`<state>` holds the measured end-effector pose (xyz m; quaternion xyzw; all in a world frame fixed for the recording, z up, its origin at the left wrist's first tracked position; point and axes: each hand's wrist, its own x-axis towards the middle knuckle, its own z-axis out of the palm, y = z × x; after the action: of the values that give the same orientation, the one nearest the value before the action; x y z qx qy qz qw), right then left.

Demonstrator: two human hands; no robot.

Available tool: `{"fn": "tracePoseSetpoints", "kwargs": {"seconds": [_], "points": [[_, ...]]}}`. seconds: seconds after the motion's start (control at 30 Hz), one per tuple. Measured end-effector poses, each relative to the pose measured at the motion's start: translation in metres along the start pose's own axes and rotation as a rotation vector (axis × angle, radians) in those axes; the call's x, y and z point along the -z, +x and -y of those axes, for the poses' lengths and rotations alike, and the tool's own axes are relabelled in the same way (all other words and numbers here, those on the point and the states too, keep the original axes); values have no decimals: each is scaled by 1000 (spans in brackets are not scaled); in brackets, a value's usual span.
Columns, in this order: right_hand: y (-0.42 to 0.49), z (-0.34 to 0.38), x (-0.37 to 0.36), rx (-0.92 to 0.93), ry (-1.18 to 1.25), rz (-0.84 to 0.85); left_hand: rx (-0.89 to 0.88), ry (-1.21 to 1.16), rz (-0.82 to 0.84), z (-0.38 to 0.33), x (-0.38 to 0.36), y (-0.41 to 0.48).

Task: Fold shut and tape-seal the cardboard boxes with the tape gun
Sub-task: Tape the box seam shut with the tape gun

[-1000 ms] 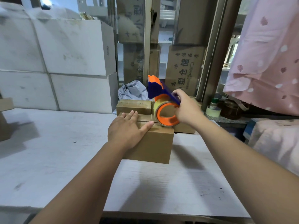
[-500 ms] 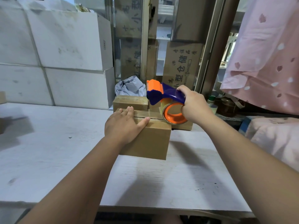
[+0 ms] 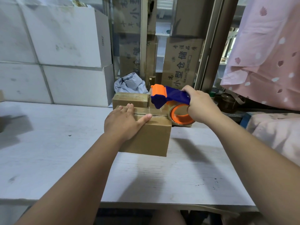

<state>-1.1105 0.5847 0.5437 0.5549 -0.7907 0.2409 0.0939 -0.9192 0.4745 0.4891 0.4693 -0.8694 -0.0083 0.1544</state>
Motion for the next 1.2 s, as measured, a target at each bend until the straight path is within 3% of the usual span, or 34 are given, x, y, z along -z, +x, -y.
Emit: {"fn": "tracePoseSetpoints", "kwargs": {"seconds": [0.27, 0.63, 0.97, 1.2], "points": [[1, -2, 7, 31, -118, 121, -18, -23, 6, 3, -3, 4], [-23, -36, -43, -175, 322, 38, -25, -23, -2, 4, -8, 9], [-27, -43, -59, -288, 485, 32, -4, -32, -4, 3, -5, 7], [-38, -41, -81, -488, 763, -52, 8, -53, 0, 1, -3, 7]]}}
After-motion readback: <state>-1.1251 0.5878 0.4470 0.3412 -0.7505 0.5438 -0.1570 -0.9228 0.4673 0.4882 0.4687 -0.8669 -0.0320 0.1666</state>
